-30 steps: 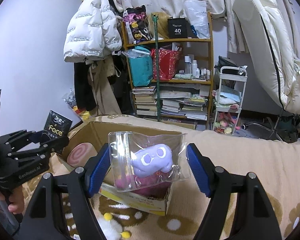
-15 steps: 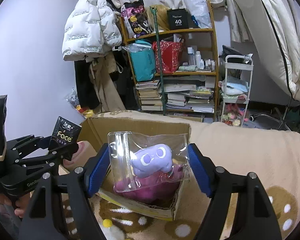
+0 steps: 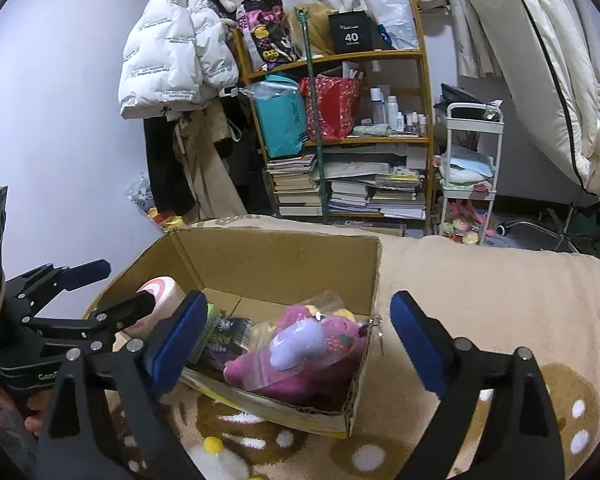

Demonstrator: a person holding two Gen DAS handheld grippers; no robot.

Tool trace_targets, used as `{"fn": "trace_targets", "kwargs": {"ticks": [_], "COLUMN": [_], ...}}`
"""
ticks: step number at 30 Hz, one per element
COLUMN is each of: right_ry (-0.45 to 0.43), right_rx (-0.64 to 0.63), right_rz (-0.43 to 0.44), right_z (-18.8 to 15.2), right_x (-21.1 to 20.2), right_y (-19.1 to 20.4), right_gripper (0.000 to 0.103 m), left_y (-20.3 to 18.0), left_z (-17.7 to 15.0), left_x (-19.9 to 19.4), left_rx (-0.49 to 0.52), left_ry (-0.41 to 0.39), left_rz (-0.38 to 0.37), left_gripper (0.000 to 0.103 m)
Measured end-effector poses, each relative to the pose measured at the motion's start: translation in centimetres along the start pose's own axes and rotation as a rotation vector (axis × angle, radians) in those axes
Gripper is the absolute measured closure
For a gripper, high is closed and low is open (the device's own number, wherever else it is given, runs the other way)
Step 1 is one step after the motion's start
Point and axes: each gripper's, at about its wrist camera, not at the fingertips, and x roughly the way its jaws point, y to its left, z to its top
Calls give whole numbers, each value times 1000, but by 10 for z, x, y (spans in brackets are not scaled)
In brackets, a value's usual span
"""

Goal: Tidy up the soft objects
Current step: 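Lift the Face pack into the box with the left tool while the right tool drops the bagged plush in, then move both tools back toward the white fluffy plush and purple-haired doll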

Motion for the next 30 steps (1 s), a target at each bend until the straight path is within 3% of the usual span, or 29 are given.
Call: {"fn": "trace_targets", "kwargs": {"ticks": [2, 4, 11, 14, 30], "right_ry": [-6, -12, -3, -6, 5], "right_rx": [9, 20, 32, 20, 32], "right_rz": [-3, -6, -22, -28, -84], "right_z": [1, 2, -1, -4, -17], "right_x": [-3, -7, -21, -29, -80], "right_y": [-1, -3, -1, 3, 13], "right_gripper": [0, 0, 0, 0, 0], "left_y": [0, 0, 1, 2, 11], "left_z": [-1, -2, -3, -6, -30], "left_x": [-2, -6, -26, -38, -97], "left_rx": [6, 7, -11, -20, -52], "left_ry": [1, -6, -20, -32, -8], "left_rz": [7, 12, 19, 22, 18], "left_gripper": [21, 17, 16, 10, 9]}}
